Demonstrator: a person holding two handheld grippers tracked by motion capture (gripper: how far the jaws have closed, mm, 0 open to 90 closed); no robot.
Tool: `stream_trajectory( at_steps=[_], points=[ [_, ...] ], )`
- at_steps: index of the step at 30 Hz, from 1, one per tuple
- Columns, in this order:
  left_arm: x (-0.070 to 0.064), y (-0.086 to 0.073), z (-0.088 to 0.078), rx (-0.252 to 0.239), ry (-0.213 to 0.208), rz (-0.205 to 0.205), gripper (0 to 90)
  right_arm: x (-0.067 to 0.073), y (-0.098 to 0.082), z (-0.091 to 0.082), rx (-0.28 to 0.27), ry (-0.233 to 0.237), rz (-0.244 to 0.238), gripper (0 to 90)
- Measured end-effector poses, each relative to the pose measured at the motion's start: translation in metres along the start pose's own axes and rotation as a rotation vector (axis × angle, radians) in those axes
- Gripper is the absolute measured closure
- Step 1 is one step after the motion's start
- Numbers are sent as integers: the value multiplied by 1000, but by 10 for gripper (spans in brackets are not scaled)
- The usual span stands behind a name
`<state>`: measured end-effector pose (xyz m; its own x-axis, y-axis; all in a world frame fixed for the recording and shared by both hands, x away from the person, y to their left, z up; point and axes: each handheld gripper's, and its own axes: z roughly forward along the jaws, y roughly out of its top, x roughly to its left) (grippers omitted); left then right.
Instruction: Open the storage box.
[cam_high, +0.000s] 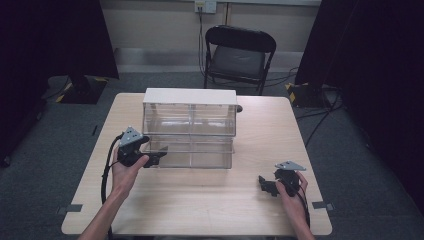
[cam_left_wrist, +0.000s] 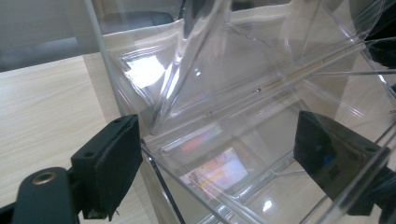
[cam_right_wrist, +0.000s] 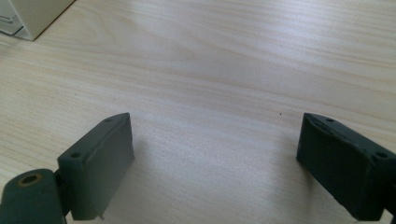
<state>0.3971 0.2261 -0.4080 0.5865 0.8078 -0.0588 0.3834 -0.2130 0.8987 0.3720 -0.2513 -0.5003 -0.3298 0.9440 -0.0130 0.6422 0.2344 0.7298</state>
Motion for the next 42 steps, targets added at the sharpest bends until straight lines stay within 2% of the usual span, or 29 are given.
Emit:
stream_trajectory(
  at_steps=[9, 11, 12, 13, 22, 26, 30, 34, 36, 42],
  points=[
    [0, 1, 0, -1, -2, 7, 136, 0, 0, 0, 0, 0, 0, 102],
    [0, 2, 0, -4, -14, -6, 129, 0, 0, 0, 0, 0, 0, 102],
    [0, 2, 0, -12, -23, -33, 116, 0, 0, 0, 0, 0, 0, 102],
    [1, 2, 0, -16, -29, -40, 101, 0, 0, 0, 0, 0, 0, 102],
    [1, 5, 0, -15, -26, -23, 97, 0, 0, 0, 0, 0, 0, 102],
    [0, 7, -1, -29, -19, -35, 98, 0, 0, 0, 0, 0, 0, 102],
    [0, 9, -1, -24, -14, -28, 97, 0, 0, 0, 0, 0, 0, 102],
    [1, 16, -3, -50, -18, -41, 96, 0, 0, 0, 0, 0, 0, 102],
    [0, 19, -3, -48, -17, -33, 67, 0, 0, 0, 0, 0, 0, 102],
    [0, 19, -2, -50, -22, -51, 53, 0, 0, 0, 0, 0, 0, 102]
  ],
)
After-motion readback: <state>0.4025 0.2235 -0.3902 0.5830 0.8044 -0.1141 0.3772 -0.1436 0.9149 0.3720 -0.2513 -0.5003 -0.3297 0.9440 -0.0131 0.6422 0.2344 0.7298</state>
